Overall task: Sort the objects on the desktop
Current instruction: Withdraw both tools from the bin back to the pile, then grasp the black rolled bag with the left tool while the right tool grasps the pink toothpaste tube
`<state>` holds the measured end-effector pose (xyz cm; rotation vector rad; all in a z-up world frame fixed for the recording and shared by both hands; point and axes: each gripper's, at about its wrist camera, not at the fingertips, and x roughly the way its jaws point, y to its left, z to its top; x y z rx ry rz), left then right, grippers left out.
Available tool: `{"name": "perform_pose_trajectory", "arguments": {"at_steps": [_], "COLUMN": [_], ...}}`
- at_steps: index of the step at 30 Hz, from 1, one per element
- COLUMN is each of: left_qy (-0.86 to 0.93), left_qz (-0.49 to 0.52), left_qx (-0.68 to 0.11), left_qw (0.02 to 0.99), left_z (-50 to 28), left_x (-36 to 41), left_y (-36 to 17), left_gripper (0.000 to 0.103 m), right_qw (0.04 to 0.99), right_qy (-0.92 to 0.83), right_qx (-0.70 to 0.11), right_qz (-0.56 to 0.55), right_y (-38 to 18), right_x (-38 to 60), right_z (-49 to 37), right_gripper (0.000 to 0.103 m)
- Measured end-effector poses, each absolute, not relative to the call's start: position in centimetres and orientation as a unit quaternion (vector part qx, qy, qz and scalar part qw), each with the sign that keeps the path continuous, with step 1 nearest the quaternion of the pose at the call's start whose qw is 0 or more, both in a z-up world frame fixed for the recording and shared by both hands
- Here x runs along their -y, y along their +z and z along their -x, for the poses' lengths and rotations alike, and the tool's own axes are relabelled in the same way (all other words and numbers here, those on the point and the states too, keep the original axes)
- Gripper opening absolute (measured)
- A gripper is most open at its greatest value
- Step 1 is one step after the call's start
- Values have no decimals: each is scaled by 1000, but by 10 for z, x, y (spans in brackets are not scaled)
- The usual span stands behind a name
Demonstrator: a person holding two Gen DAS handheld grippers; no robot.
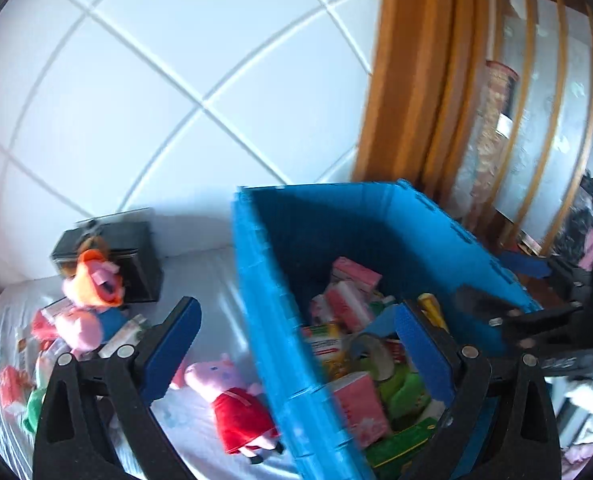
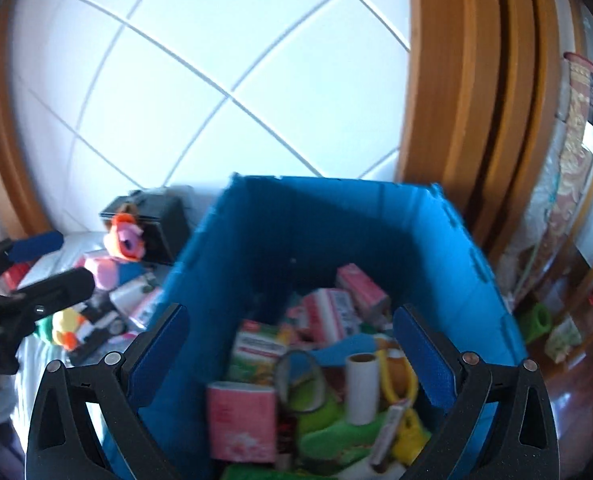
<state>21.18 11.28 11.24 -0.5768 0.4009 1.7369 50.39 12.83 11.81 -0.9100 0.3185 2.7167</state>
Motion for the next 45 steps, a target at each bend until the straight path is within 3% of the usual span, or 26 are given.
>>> {"name": "perform_pose_trajectory", "arguments": {"at_steps": [6,16,27,34,36,39,41,45], "left_qy": [782,816,829,792,781,759,746,733], "left_qz": [267,302,366,407,408,419,430,442], "left_qx": [-142,-154,-173,-193,-210,-240,-254,-276], "left_qw": [545,468,387,411,424,437,440,438], "left_z": [-144,-23,101,118,110,103,100,105], "left_x": [-44,64,146,139,126,98,80,47], "left_y": [74,17,-54,-109,-125,-151,-167,-195], "left_gripper": [99,99,99,98,96,83,57,57], "right_qw": [98,52,57,63,60,54,42,23], "right_qy": [951,957,930,899,891,879,870,861], "right_qx": [-106,-107,-137,-196,-190,-183,-181,-176], "right_qz": [274,264,337,386,407,437,456,477], "right_y": [133,115,36,-26,-45,-72,-87,-107], "right_x": [-53,75,144,156,164,172,175,177], "right_z": [-508,-473,-409,-369,-356,-339,-328,-305], "right_gripper": [103,103,103,103,103,103,103,102]}}
